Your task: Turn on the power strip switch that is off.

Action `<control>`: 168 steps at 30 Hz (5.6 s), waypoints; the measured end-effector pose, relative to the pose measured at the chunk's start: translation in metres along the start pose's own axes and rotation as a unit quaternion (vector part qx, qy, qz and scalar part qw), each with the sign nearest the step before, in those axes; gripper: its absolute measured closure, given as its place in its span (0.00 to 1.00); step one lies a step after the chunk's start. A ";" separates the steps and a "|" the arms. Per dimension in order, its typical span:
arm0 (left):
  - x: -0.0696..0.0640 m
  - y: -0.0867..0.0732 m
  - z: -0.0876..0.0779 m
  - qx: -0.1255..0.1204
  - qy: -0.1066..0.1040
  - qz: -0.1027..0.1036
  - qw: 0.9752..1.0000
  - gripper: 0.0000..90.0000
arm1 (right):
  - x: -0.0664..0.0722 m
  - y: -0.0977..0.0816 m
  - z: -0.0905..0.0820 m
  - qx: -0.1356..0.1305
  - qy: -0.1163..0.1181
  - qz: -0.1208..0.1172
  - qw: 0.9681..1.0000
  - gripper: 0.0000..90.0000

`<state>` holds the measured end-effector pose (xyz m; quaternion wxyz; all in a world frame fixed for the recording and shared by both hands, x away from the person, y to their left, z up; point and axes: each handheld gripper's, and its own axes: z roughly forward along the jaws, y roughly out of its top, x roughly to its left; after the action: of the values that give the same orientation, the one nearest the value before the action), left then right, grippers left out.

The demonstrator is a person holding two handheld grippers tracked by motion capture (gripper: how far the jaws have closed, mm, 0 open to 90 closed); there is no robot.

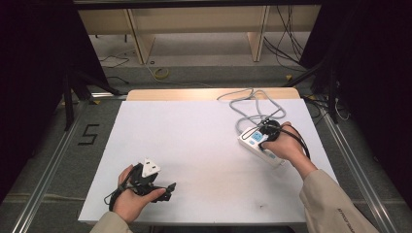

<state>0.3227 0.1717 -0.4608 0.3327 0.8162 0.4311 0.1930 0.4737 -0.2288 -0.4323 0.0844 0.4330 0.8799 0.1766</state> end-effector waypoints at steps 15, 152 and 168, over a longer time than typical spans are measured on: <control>0.000 0.000 0.000 0.000 0.000 0.001 1.000 0.04 | -0.003 -0.004 -0.002 -0.010 0.009 0.006 1.000 1.00; -0.004 0.000 -0.001 -0.002 -0.006 -0.001 1.000 0.04 | 0.049 -0.126 -0.044 -0.230 0.071 -0.015 0.970 0.45; -0.006 0.001 -0.002 -0.001 -0.008 0.003 1.000 0.04 | 0.050 -0.137 -0.047 -0.260 0.069 -0.017 0.963 0.44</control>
<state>0.3188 0.1676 -0.4590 0.3362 0.8187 0.4257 0.1882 0.3287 -0.2778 -0.4416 0.1359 0.3678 0.8148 0.4270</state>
